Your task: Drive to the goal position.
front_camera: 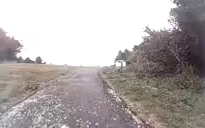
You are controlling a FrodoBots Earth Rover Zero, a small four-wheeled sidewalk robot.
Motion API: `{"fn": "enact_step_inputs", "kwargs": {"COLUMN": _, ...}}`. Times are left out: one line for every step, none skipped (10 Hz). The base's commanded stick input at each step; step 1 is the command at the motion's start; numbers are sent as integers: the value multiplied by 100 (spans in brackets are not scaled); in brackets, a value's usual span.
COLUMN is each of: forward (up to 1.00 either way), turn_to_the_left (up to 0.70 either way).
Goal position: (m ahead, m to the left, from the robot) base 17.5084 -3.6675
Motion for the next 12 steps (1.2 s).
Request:
{"fn": "enact_step_inputs", "kwargs": {"forward": 0, "turn_to_the_left": 0}}
{"fn": "enact_step_inputs", "kwargs": {"forward": 0, "turn_to_the_left": 0}}
{"fn": "enact_step_inputs", "kwargs": {"forward": 0, "turn_to_the_left": 0}}
{"fn": "enact_step_inputs", "kwargs": {"forward": 0, "turn_to_the_left": 0}}
{"fn": "enact_step_inputs", "kwargs": {"forward": 0, "turn_to_the_left": 0}}
{"fn": "enact_step_inputs", "kwargs": {"forward": 0, "turn_to_the_left": 0}}
{"fn": "enact_step_inputs", "kwargs": {"forward": 51, "turn_to_the_left": 0}}
{"fn": "enact_step_inputs", "kwargs": {"forward": 82, "turn_to_the_left": 0}}
{"fn": "enact_step_inputs", "kwargs": {"forward": 100, "turn_to_the_left": 1}}
{"fn": "enact_step_inputs", "kwargs": {"forward": 100, "turn_to_the_left": 2}}
{"fn": "enact_step_inputs", "kwargs": {"forward": 100, "turn_to_the_left": 40}}
{"fn": "enact_step_inputs", "kwargs": {"forward": 100, "turn_to_the_left": 40}}
